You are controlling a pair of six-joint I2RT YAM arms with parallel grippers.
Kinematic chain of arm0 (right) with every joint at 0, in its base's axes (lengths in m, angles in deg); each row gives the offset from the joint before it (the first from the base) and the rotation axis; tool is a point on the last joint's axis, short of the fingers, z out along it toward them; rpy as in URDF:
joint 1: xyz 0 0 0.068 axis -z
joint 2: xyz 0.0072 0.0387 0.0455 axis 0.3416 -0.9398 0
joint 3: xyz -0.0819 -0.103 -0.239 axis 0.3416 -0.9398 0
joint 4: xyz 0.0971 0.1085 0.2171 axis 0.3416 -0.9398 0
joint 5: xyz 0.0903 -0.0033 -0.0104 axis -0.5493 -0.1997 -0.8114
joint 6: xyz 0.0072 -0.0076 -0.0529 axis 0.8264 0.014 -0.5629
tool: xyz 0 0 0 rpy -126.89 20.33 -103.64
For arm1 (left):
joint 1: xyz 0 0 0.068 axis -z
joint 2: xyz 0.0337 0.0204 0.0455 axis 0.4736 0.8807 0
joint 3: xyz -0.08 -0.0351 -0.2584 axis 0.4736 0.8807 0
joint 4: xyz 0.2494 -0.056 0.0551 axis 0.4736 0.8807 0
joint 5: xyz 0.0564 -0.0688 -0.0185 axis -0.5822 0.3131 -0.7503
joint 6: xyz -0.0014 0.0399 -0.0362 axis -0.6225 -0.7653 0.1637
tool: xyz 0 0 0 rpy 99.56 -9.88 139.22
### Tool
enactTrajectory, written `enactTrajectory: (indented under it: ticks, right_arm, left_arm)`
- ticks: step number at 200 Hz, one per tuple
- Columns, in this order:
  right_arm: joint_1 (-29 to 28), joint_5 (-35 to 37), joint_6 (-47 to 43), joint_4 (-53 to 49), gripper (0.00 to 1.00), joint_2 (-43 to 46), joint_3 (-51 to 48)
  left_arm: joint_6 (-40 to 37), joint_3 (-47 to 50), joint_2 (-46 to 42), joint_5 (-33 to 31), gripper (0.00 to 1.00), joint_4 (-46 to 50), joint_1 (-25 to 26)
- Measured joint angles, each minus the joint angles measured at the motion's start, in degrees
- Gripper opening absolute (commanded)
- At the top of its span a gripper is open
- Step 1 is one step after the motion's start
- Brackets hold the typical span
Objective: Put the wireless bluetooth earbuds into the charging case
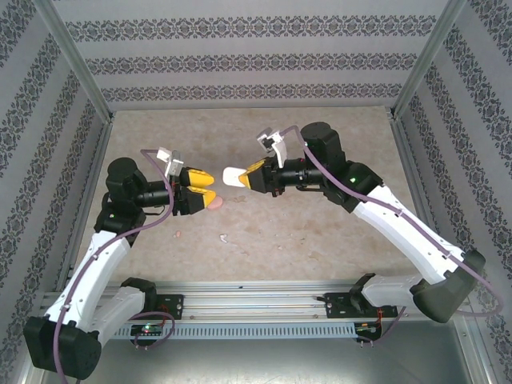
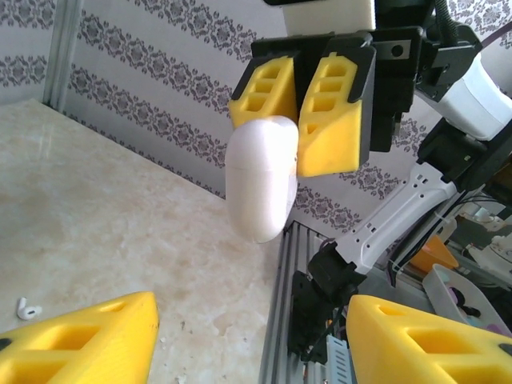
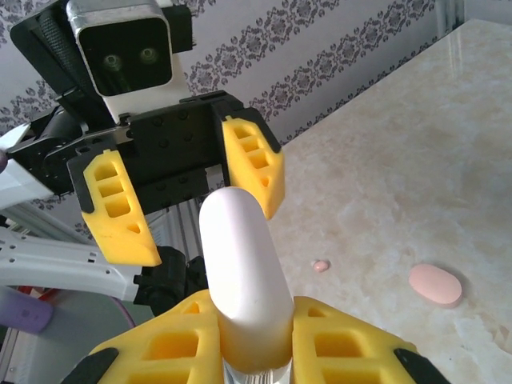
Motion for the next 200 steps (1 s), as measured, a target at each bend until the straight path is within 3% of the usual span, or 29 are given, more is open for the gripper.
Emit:
enactTrajectory:
  ticks: [104, 200]
  right_arm:
    - [-1.7, -1.97, -1.05, -0.79, 0.14, -2.67, 0.92]
    - [-1.77, -2.75, -1.03, -0.87, 0.15, -2.95, 1.16]
  left_arm:
    - [1.68, 0.11, 2.82, -2.51, 0.55, -5.64, 5.11]
    - [3.26, 0.13, 3.72, -2.73, 0.15, -7.28, 5.81]
